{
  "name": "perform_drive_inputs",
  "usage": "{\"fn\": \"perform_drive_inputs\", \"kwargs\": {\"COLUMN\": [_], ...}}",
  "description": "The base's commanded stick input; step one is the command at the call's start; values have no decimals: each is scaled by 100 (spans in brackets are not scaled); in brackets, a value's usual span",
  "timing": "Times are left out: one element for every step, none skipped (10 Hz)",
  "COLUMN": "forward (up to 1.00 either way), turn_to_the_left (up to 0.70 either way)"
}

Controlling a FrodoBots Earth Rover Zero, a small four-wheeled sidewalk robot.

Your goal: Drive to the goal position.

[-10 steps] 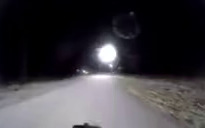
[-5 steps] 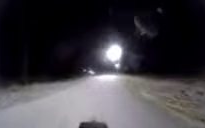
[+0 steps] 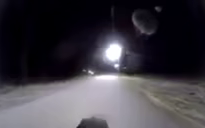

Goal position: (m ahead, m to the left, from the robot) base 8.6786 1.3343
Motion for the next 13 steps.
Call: {"fn": "perform_drive_inputs", "kwargs": {"forward": [100,100,100,100,100,100,100,100,100,100,100,100,100], "turn_to_the_left": [21,13,0,0,0,0,0,0,0,0,0,0,0]}}
